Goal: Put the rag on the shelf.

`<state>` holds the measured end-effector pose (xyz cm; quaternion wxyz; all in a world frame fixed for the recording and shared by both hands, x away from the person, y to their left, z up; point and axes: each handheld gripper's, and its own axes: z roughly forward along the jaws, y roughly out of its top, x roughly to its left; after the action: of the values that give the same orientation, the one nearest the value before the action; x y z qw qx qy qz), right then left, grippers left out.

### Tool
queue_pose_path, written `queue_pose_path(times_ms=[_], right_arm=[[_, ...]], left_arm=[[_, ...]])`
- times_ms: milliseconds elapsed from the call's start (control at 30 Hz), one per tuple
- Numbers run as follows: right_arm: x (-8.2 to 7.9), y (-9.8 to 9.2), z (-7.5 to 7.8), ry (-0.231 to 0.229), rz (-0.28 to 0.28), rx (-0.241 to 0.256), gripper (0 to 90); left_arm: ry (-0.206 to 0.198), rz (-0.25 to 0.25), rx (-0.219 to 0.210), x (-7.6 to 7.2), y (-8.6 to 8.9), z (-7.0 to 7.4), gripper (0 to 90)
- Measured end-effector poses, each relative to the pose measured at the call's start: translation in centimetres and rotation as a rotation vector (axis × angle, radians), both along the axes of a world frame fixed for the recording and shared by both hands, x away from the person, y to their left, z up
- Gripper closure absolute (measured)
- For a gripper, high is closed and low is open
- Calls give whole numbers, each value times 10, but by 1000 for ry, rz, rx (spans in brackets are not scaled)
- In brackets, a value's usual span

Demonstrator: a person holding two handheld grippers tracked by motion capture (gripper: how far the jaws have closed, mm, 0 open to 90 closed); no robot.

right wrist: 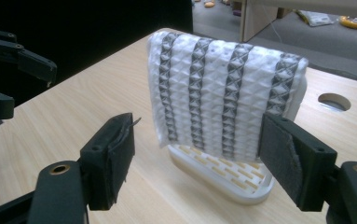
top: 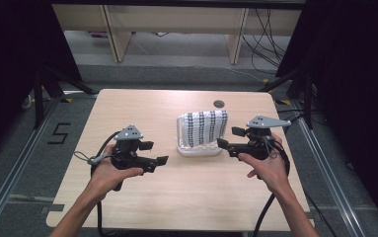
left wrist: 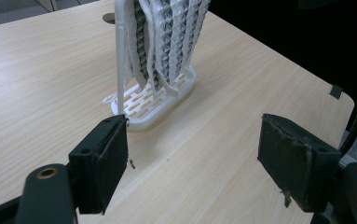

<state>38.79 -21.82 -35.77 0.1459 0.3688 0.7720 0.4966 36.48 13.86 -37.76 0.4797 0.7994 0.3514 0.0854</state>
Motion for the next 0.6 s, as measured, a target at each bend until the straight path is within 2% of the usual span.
queue_pose_path(times_ms=[33, 67, 100, 133, 167, 200, 233, 267, 367, 400, 433, 467, 533, 600], right_arm=[[-3, 2, -2, 23, -1, 11, 284], [-2, 1, -4, -5, 6, -9, 284], [-2, 1, -4, -5, 6, -9, 284], [-4, 2, -4, 26, 2, 0, 284], [-3, 2, -6, 15, 12, 0, 284], [-5, 3, -7, 23, -4, -7, 284], [-5, 3, -9, 8, 6, -22, 284], [-7, 5, -12, 23, 9, -4, 284], [-8, 5, -13, 37, 20, -2, 284], [-8, 4, -14, 12, 19, -20, 284], [-10, 4, -15, 23, 15, -19, 284], [-10, 3, -16, 10, 15, -27, 284], [-11, 5, -19, 26, 16, -4, 284], [-13, 4, -20, 38, 20, -6, 284]], left_arm=[[-4, 8, 9, -2, 0, -1, 234], [-6, 0, 15, -2, -1, -3, 234], [-11, 0, 26, -3, -1, -5, 234], [-10, -5, 26, -4, -1, -7, 233], [-13, -3, 35, -5, -1, -9, 233], [-11, -9, 30, -5, -1, -10, 232], [-14, -10, 30, -6, -2, -11, 232], [-15, -7, 34, -7, -2, -12, 231], [-22, -11, 34, -10, -2, -15, 231], [-22, -15, 36, -11, -2, -16, 231], [-18, -21, 32, -12, -2, -17, 231], [-19, -20, 33, -13, -3, -19, 231], [-23, -16, 41, -15, -3, -21, 230], [-22, -20, 42, -17, -3, -23, 230]])
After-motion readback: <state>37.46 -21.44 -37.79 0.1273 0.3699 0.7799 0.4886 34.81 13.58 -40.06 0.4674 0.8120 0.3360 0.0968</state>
